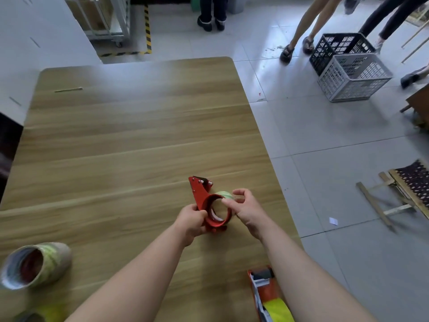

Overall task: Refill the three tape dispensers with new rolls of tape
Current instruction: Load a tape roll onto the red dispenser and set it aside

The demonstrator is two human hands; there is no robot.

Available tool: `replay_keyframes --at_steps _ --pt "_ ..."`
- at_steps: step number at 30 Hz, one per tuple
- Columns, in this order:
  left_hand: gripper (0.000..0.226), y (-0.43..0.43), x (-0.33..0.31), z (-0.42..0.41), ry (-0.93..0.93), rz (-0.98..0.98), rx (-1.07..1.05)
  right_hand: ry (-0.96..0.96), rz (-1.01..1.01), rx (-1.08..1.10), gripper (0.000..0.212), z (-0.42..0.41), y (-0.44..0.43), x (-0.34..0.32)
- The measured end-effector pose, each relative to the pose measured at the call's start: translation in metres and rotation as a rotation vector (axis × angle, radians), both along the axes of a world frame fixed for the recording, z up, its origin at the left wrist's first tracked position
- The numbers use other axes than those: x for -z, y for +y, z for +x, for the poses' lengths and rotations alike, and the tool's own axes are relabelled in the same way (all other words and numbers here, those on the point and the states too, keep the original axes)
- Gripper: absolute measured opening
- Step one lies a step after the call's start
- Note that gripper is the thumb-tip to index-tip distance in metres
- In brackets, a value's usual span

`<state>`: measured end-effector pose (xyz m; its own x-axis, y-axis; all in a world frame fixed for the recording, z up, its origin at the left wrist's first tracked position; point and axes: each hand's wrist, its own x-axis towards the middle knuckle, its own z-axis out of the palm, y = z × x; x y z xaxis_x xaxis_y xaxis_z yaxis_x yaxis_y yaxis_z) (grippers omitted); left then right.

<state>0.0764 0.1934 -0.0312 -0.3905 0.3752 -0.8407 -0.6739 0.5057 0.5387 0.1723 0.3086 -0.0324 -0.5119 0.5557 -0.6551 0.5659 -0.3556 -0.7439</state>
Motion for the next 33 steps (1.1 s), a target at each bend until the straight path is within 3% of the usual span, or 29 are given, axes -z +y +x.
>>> replay_keyframes --at_steps 2,9,13,21,27,33 --pt "0.036 -0.010 -0.005 -0.001 -0.013 0.019 0.001 0.000 -0.040 -0.018 0.053 -0.005 -0.010 -0.001" --pt "0.020 -0.053 -0.028 -0.006 -0.088 0.099 -0.151 0.057 -0.054 -0.143 0.049 -0.016 -0.049 -0.013" --pt "0.032 -0.084 -0.023 -0.016 -0.059 0.070 -0.111 0.052 -0.042 -0.224 0.052 -0.024 -0.077 -0.019" --pt "0.023 -0.141 -0.012 -0.024 -0.072 0.013 -0.167 0.062 -0.016 -0.320 0.032 -0.038 -0.134 -0.015" --pt "0.014 -0.158 0.005 -0.024 0.022 -0.041 -0.162 -0.052 0.038 -0.193 0.010 -0.036 -0.148 -0.011" --pt "0.010 -0.162 0.002 -0.028 0.036 -0.069 -0.090 -0.001 0.097 -0.082 0.008 -0.031 -0.136 -0.025"
